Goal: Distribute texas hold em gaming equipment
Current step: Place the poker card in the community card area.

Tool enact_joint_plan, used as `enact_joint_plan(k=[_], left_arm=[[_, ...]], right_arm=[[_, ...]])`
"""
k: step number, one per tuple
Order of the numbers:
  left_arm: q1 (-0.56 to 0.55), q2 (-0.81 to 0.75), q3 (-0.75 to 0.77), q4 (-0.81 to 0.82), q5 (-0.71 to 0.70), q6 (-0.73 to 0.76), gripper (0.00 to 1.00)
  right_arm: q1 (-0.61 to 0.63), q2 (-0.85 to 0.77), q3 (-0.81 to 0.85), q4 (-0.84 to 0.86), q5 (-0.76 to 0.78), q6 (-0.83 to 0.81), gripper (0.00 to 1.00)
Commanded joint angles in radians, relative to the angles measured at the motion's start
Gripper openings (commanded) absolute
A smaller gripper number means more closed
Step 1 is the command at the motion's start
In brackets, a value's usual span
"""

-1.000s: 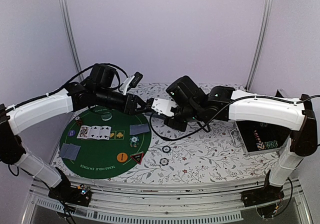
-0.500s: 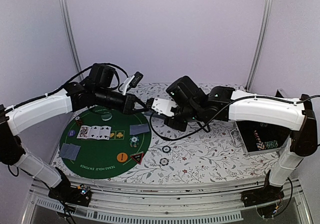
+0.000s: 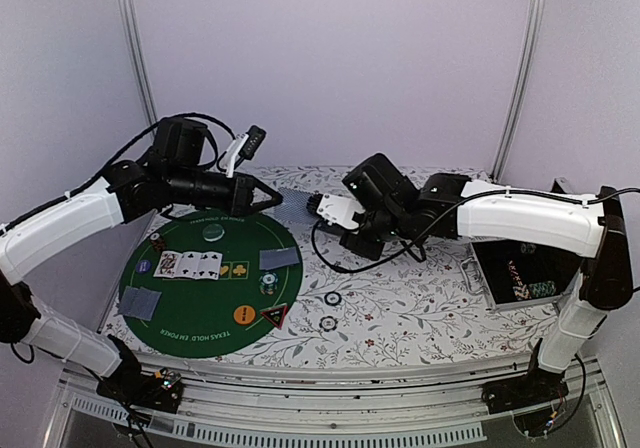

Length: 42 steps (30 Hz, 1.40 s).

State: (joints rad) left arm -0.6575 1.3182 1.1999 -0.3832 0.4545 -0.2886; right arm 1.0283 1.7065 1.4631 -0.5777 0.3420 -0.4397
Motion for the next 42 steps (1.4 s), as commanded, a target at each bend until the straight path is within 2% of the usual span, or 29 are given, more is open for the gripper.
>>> enact_joint_plan(k=[1, 5, 8, 10, 13, 17, 20, 25, 28, 30, 32, 34, 42], left_arm=[[0.062, -0.035, 0.021, -0.055, -0.104, -0.018, 0.0], [0.164, -0.079, -0.032, -0.058, -0.25, -0.149, 0.0], [0.282, -0.123, -0.133, -0.023, -0.317, -0.307, 0.0], [0.348, -0.166, -0.251, 0.072, -0.334, -0.435, 0.0], [0.382, -0.214, -0.433, 0.251, -0.357, -0.629, 0.0], [0.383, -0.25, -0.637, 0.463, -0.435, -0.861, 0.0], [0.353, -0.239, -0.726, 0.564, -0.527, -0.952, 0.0], [0.306, -0.158, -0.763, 0.589, -0.608, -1.057, 0.0], [0.266, -0.126, -0.809, 0.701, -0.664, -1.115, 0.0], [0.241, -0.092, -0.8, 0.715, -0.702, -1.13, 0.0], [0.227, -0.058, -0.794, 0.705, -0.709, -1.174, 0.0], [0.193, -0.005, -0.809, 0.785, -0.716, -1.232, 0.0], [0.166, 0.131, -0.796, 0.809, -0.729, -1.291, 0.0]], right_arm=[[-0.017, -0.055, -0.027, 0.026, -0.005, 0.028, 0.46], [-0.022, -0.064, -0.04, 0.026, -0.006, 0.037, 0.46], [-0.022, -0.065, -0.041, 0.024, -0.008, 0.041, 0.46], [-0.022, -0.065, -0.041, 0.025, -0.01, 0.044, 0.46], [-0.022, -0.065, -0.038, 0.023, -0.009, 0.048, 0.46], [-0.022, -0.067, -0.038, 0.02, -0.008, 0.052, 0.46], [-0.022, -0.065, -0.038, 0.02, -0.008, 0.053, 0.46], [-0.022, -0.05, -0.034, 0.021, -0.005, 0.053, 0.46], [-0.022, -0.05, -0.033, 0.022, -0.008, 0.056, 0.46], [-0.022, -0.05, -0.033, 0.022, -0.008, 0.056, 0.46], [-0.022, -0.053, -0.032, 0.019, -0.005, 0.054, 0.46], [-0.022, -0.061, -0.035, 0.017, 0.001, 0.053, 0.46], [-0.022, -0.066, -0.041, 0.009, 0.009, 0.06, 0.46]])
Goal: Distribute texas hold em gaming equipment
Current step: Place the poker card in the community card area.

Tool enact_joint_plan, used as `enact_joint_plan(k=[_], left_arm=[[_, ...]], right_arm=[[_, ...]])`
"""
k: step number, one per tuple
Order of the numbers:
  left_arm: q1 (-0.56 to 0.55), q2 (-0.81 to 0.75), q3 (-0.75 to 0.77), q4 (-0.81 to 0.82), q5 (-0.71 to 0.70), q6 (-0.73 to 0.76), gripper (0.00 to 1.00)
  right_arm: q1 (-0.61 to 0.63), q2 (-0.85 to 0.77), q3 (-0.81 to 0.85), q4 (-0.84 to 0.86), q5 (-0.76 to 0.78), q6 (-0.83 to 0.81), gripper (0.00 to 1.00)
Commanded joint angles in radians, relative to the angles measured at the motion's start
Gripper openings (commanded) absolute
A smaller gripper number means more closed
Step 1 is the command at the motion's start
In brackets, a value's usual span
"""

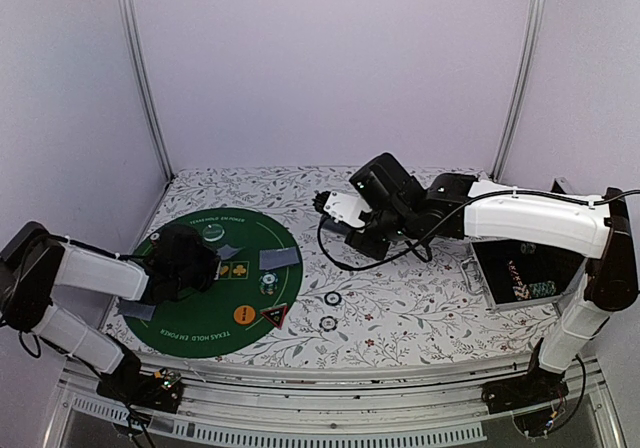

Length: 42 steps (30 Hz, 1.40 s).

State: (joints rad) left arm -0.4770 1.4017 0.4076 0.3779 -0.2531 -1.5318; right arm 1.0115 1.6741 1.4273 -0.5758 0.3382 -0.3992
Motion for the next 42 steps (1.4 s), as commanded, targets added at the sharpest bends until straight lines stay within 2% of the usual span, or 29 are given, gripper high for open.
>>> enact_joint_plan(k=[1, 5, 6, 9, 11, 13, 18, 20, 23, 24, 27, 32, 37, 42], left_arm=[[-0.018, 0.058, -0.003, 0.047, -0.02, -0.053, 0.0], [-0.032, 0.073, 0.014, 0.034, -0.004, -0.041, 0.0], [-0.037, 0.071, 0.025, 0.014, 0.003, -0.031, 0.03], [-0.052, 0.052, 0.104, -0.173, 0.04, -0.02, 0.34], [-0.07, 0.031, 0.161, -0.317, 0.052, -0.009, 0.48], [-0.084, -0.001, 0.183, -0.42, 0.065, -0.01, 0.54], [-0.091, -0.13, 0.165, -0.546, 0.111, -0.004, 0.58], [-0.092, -0.178, 0.171, -0.593, 0.114, 0.022, 0.67], [-0.092, -0.231, 0.183, -0.651, 0.111, 0.056, 0.86], [-0.091, -0.246, 0.181, -0.647, 0.086, 0.083, 0.88], [-0.059, -0.259, 0.181, -0.543, 0.021, 0.337, 0.81], [0.059, -0.164, 0.276, -0.617, 0.04, 0.577, 0.59], [0.139, -0.022, 0.337, -0.539, 0.241, 0.777, 0.49], [0.153, 0.146, 0.439, -0.574, 0.369, 0.887, 0.49]], right_arm=[[-0.005, -0.035, -0.007, 0.006, 0.013, 0.02, 0.46], [-0.005, -0.042, -0.008, 0.002, 0.019, 0.019, 0.46], [-0.005, -0.043, -0.008, 0.001, 0.019, 0.019, 0.46], [-0.005, -0.043, -0.009, 0.001, 0.019, 0.017, 0.46], [-0.006, -0.043, -0.009, 0.001, 0.018, 0.017, 0.46], [-0.005, -0.043, -0.009, 0.001, 0.016, 0.018, 0.46], [-0.006, -0.041, -0.008, 0.0, 0.012, 0.016, 0.46], [-0.005, -0.039, -0.007, 0.0, 0.012, 0.015, 0.46], [-0.005, -0.035, -0.002, 0.001, 0.009, 0.013, 0.46], [-0.005, -0.033, -0.001, 0.001, 0.008, 0.012, 0.46], [-0.005, -0.032, 0.002, 0.003, 0.005, 0.013, 0.46], [-0.006, -0.041, -0.003, -0.009, 0.006, 0.016, 0.46], [-0.005, -0.05, -0.011, -0.01, 0.006, 0.017, 0.46], [-0.006, -0.05, -0.012, -0.01, 0.005, 0.019, 0.46]])
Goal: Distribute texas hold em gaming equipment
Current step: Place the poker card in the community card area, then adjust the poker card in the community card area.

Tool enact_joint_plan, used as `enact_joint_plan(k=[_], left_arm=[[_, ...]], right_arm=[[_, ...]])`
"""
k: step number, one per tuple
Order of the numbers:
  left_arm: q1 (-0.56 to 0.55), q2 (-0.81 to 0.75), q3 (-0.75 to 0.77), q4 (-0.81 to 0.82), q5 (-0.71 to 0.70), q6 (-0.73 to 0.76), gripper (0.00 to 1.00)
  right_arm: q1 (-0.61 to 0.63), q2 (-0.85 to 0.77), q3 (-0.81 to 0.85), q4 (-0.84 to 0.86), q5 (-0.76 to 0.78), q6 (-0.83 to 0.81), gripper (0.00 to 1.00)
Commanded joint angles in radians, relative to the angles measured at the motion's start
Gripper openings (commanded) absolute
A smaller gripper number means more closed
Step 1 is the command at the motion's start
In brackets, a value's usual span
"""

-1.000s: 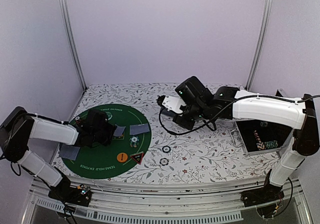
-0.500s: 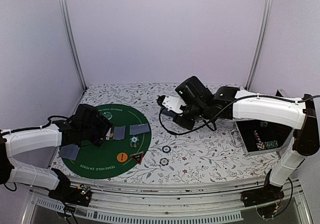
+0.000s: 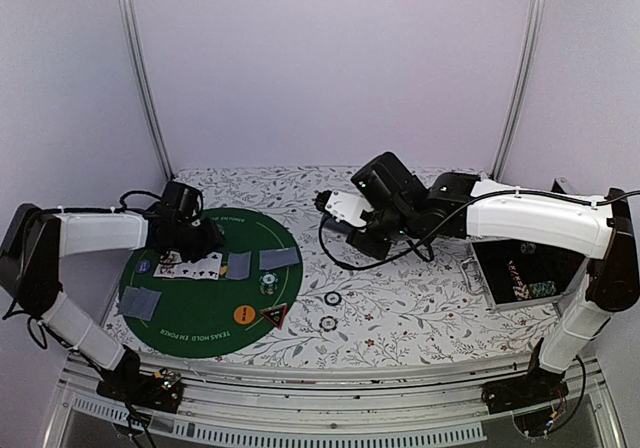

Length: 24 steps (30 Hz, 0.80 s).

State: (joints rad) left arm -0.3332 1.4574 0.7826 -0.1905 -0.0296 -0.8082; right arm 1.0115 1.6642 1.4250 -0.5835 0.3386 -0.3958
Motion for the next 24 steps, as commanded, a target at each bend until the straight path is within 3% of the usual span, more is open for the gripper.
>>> enact_joint_plan(k=[1, 6, 15, 24], left_arm=[[0.01, 0.117, 0.072, -0.002, 0.165, 0.183, 0.48], [0.01, 0.21, 0.104, 0.004, 0.221, 0.211, 0.4], [0.01, 0.21, 0.103, -0.044, 0.136, 0.235, 0.38], [0.009, 0.255, 0.082, -0.034, 0.177, 0.249, 0.32]], right_arm=[[-0.006, -0.041, -0.01, -0.003, 0.004, 0.015, 0.46], [-0.006, -0.044, -0.017, -0.005, 0.005, 0.014, 0.46], [-0.005, -0.042, -0.02, -0.007, 0.002, 0.012, 0.46], [-0.005, -0.039, -0.013, -0.01, -0.001, 0.011, 0.46]])
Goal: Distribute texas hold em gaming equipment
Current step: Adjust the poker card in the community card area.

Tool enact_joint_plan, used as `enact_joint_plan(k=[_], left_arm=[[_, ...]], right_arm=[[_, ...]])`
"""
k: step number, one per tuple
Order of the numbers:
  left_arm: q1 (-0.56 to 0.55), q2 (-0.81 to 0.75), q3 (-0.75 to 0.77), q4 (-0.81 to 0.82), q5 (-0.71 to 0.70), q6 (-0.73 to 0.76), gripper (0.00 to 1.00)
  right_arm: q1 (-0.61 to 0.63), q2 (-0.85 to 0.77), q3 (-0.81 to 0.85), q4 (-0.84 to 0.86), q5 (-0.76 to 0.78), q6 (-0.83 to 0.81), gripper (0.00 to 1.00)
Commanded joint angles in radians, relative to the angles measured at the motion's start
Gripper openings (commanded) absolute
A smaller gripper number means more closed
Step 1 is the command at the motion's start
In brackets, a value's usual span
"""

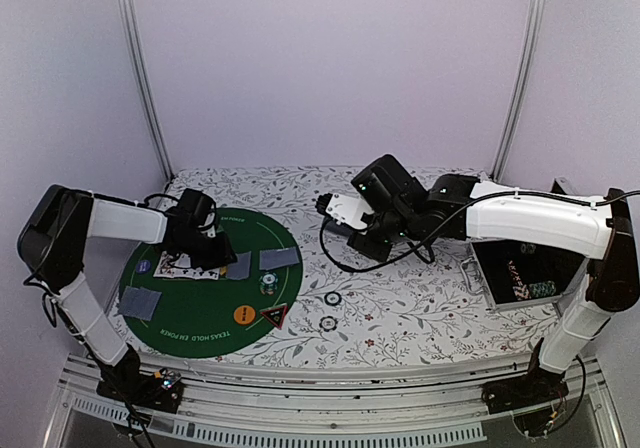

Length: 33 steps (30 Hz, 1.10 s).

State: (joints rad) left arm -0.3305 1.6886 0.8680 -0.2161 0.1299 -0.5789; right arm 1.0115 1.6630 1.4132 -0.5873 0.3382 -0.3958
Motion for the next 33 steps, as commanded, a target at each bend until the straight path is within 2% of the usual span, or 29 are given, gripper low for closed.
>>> enact_joint_plan(k=[1, 6, 12, 17, 22, 33], left_arm=[[0.007, 0.028, -0.004, -0.007, 0.024, 0.02, 0.3], [0.007, 0.053, 0.007, -0.011, 0.036, 0.026, 0.23], [0.007, 0.054, 0.016, -0.015, 0.033, 0.029, 0.0], [0.006, 0.012, 0.011, -0.017, 0.029, 0.034, 0.0], [0.009, -0.03, 0.006, -0.063, -0.032, 0.08, 0.0], [0.017, -0.026, -0.017, -0.061, -0.073, 0.096, 0.0]], right_arm=[[-0.005, -0.04, -0.002, -0.006, -0.001, 0.011, 0.46], [-0.006, -0.04, -0.005, -0.011, 0.003, 0.013, 0.46], [-0.005, -0.039, -0.005, -0.013, 0.003, 0.015, 0.46], [-0.005, -0.037, -0.004, -0.012, 0.005, 0.012, 0.46], [-0.006, -0.035, -0.004, -0.014, 0.007, 0.011, 0.46], [-0.006, -0.033, -0.001, -0.017, 0.007, 0.011, 0.46]])
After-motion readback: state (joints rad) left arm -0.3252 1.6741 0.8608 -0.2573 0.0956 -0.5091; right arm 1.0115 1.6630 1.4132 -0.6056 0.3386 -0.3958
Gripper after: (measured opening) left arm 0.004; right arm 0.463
